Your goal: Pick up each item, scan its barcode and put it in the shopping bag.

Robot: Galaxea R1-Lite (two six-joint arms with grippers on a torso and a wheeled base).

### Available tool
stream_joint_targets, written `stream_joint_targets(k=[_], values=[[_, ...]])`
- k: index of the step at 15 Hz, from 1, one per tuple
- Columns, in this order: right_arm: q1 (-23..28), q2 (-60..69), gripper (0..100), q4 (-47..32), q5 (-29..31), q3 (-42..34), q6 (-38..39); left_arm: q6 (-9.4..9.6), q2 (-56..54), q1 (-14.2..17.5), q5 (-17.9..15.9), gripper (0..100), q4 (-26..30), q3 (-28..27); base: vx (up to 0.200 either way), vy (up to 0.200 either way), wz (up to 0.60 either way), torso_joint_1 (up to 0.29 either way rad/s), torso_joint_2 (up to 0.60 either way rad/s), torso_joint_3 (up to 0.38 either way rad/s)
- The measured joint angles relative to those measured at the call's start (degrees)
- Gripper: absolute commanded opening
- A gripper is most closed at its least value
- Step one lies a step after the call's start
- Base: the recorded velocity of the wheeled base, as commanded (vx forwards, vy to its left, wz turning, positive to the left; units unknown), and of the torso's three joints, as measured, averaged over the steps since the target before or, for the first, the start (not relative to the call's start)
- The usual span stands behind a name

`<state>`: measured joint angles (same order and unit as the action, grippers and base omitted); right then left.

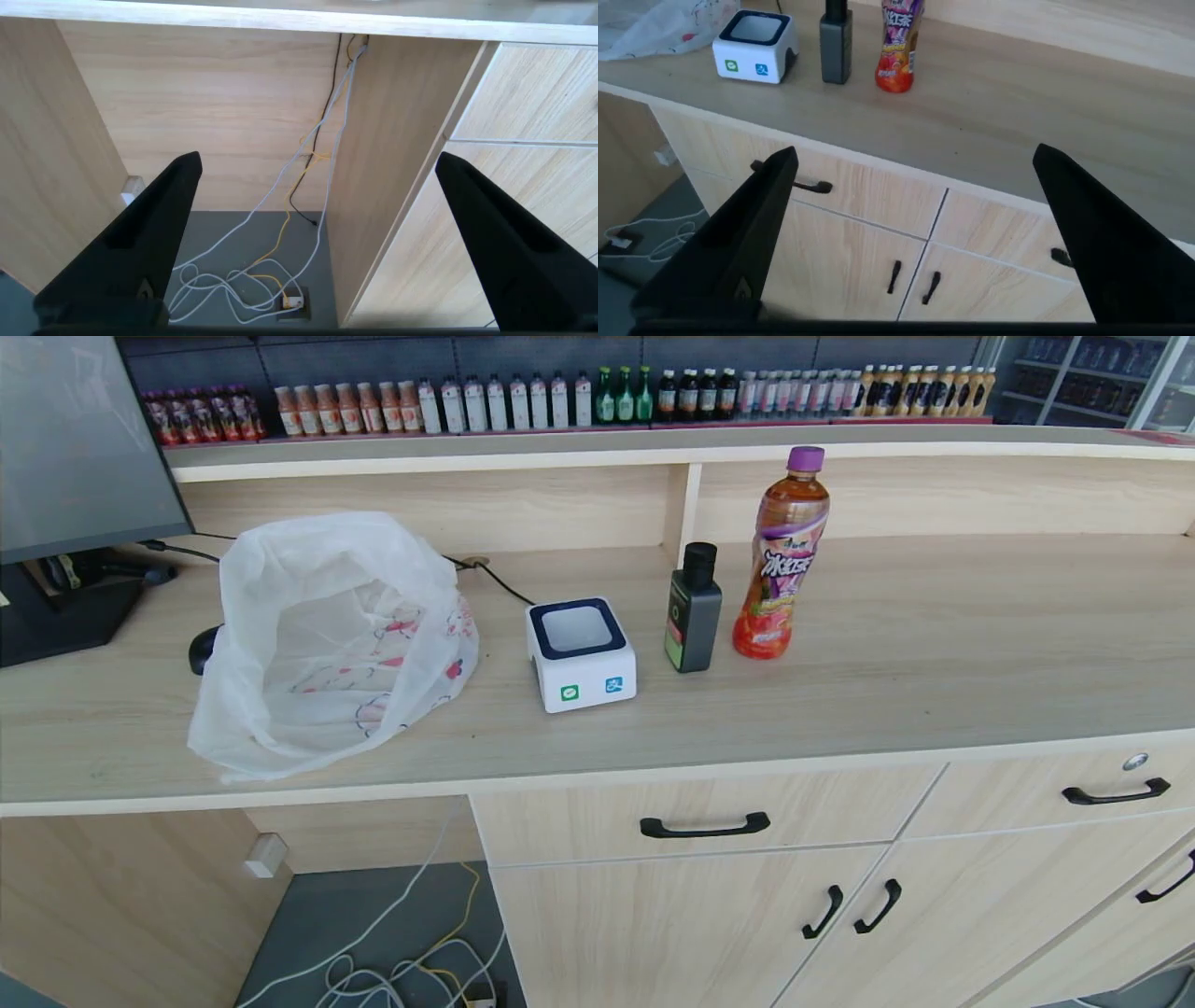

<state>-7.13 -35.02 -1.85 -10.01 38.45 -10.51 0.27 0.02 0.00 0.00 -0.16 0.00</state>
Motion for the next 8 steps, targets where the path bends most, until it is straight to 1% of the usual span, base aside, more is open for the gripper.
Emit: stream_joint_targets(k=[2, 4, 6, 8], values=[[-3.15, -4.36, 100, 3.52, -0.04, 1.02, -0.11, 0.0, 0.0, 0.0, 0.0, 100, 0.0, 0.0, 0.0, 0.0, 0.0, 0.0, 0.0, 0.0], [-5.73, -9.3, 100, 8.74, -0.06, 1.32, -0.11, -0.02, 0.0, 0.0, 0.0, 100, 0.02, 0.0, 0.0, 0.0, 0.0, 0.0, 0.0, 0.0], [-8.8, -15.14, 100, 16.54, -0.06, 1.34, -0.02, 0.0, 0.0, 0.0, 0.0, 100, 0.0, 0.0, 0.0, 0.0, 0.0, 0.0, 0.0, 0.0], [-12.96, -20.93, 100, 23.31, -0.04, 1.18, 0.04, 0.0, 0.0, 0.0, 0.0, 100, 0.0, 0.0, 0.0, 0.0, 0.0, 0.0, 0.0, 0.0]])
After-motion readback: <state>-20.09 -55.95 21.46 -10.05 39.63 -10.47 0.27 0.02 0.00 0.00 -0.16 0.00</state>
